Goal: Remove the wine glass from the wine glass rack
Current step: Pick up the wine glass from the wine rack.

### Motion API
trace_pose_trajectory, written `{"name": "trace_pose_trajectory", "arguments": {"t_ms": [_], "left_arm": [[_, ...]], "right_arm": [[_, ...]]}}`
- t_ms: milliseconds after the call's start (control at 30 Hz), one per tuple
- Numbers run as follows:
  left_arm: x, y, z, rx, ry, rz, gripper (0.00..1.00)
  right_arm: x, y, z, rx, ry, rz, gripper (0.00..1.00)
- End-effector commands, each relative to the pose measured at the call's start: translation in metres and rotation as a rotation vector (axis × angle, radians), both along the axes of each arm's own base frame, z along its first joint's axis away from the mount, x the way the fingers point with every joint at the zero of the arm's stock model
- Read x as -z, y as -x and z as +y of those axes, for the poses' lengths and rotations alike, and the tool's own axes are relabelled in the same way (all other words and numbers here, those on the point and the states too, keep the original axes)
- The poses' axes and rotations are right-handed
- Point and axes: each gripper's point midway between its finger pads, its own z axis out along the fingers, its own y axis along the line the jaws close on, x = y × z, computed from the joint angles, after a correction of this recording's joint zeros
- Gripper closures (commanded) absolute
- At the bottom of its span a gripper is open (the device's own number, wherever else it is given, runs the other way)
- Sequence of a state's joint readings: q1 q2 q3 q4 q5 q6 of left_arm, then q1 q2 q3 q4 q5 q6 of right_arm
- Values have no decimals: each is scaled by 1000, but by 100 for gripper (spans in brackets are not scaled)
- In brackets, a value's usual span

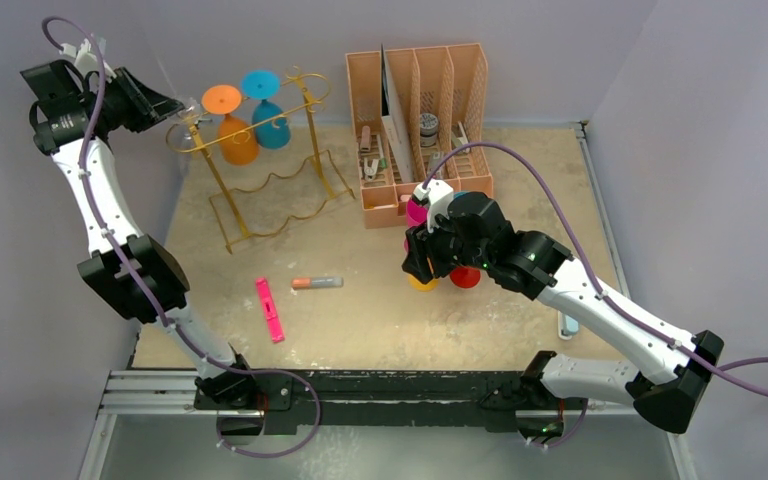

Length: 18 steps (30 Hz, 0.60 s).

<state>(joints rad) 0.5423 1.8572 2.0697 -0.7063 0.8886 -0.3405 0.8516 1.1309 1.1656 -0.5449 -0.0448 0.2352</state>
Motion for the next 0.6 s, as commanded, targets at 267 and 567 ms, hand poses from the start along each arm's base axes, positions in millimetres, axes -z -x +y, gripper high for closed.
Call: {"name": "trace_pose_trajectory", "arguments": {"t_ms": [267, 567], "left_arm": [[-14, 9, -1, -9, 1, -27, 100], [-16, 7, -1, -4, 77, -23, 100]], "right_arm": [[-12, 3, -5, 2, -16, -19, 44], [-14, 0, -6, 18, -15, -33, 44]]}}
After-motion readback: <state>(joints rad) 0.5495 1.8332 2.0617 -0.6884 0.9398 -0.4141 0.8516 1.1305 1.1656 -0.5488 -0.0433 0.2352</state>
